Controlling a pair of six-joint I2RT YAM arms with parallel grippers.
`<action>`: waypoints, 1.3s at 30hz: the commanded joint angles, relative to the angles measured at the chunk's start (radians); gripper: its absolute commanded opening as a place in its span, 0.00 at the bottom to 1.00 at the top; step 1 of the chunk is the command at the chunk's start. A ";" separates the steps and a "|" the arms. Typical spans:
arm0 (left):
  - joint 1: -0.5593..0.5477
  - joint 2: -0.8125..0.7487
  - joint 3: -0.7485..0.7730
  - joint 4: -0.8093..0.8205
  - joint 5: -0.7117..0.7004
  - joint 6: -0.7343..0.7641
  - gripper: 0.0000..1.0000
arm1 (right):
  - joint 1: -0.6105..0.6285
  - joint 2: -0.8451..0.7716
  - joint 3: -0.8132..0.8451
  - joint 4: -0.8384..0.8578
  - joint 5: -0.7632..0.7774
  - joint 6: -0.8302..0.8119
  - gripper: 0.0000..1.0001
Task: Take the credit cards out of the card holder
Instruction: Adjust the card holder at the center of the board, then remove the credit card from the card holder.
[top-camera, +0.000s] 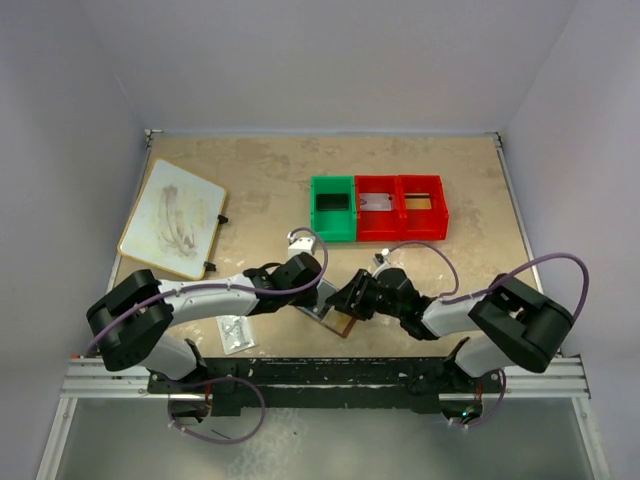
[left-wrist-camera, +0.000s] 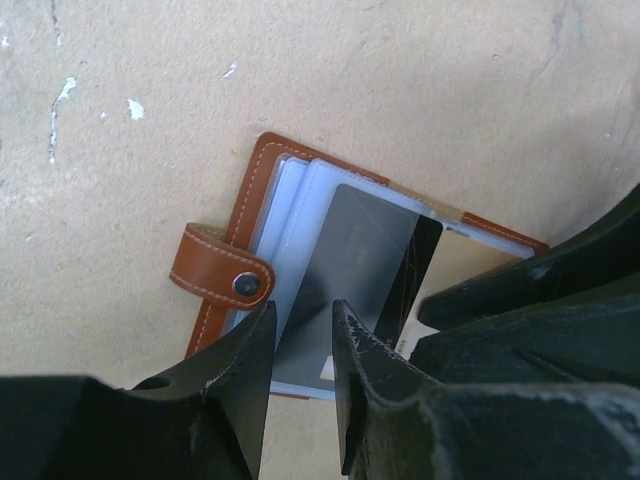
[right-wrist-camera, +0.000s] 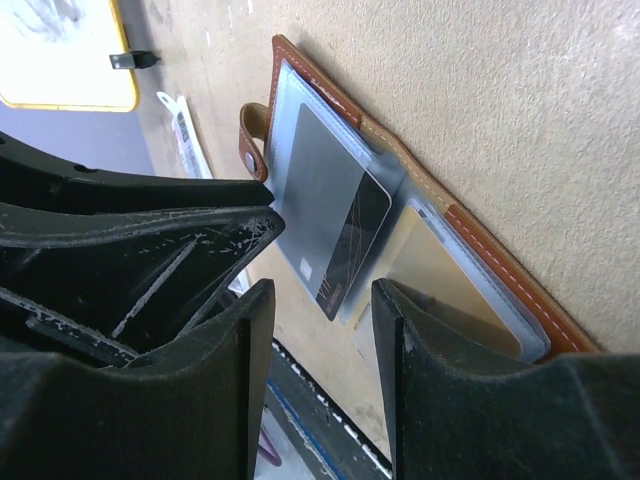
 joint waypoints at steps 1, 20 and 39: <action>0.002 -0.031 0.020 0.071 0.033 0.039 0.27 | 0.004 0.060 -0.037 0.128 -0.004 0.050 0.47; 0.002 0.055 -0.020 0.025 0.020 0.044 0.19 | 0.001 0.191 -0.061 0.344 -0.007 0.090 0.04; -0.003 0.045 -0.053 0.050 0.045 0.064 0.17 | -0.003 0.070 -0.117 0.213 -0.003 0.096 0.19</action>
